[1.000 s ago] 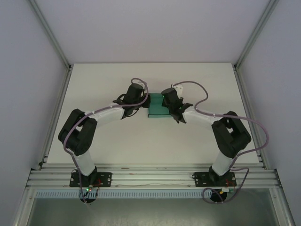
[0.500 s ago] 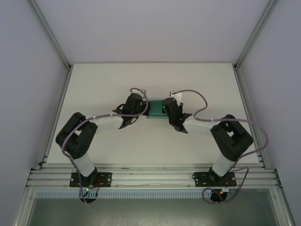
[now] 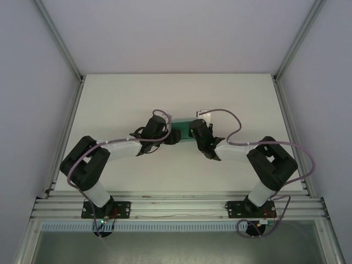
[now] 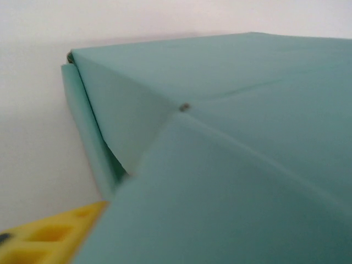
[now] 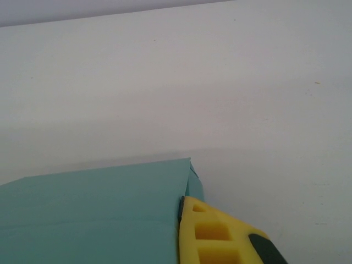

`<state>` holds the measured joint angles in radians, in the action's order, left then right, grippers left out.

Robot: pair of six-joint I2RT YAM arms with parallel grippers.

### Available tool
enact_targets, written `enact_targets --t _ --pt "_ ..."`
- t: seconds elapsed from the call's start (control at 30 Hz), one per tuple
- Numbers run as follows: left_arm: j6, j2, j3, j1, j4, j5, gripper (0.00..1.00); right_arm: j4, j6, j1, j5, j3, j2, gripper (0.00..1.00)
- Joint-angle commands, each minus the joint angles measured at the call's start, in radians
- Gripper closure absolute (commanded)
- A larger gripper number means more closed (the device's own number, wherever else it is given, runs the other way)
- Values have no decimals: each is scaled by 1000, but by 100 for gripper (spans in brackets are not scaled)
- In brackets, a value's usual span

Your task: Assemble paper box

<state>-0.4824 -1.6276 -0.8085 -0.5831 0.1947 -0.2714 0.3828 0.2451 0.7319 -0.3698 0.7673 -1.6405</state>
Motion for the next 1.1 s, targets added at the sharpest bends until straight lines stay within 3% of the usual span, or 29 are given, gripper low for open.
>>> enact_targets --t 0.0,0.07,0.13,0.3,0.4,0.5,0.67,0.83,1.07 --pt "-15 97 20 -6 -85 -22 9 -152 -29 23 44 -31 -36 100" --pt "-16 147 19 -6 -139 -9 0 -162 -37 24 22 -33 -33 100" --pt "-22 193 8 -6 -199 -2 0 -171 -43 27 2 -34 -28 100" --pt "-55 298 -68 3 -398 146 0 -202 -64 27 4 -20 -10 100" --pt "-64 308 -118 42 -424 132 0 -209 -70 27 14 -8 -8 100" --pt "-105 253 -184 105 -431 65 0 -211 -85 27 8 -2 -12 100" --pt "-132 77 -300 171 -373 -143 0 -212 -96 28 8 -4 -12 100" --pt "-128 -74 -395 176 -402 -157 2 -205 -102 28 24 -1 -16 100" --pt "-158 -142 -335 177 -345 -165 16 -191 -143 32 -1 -23 -24 100"
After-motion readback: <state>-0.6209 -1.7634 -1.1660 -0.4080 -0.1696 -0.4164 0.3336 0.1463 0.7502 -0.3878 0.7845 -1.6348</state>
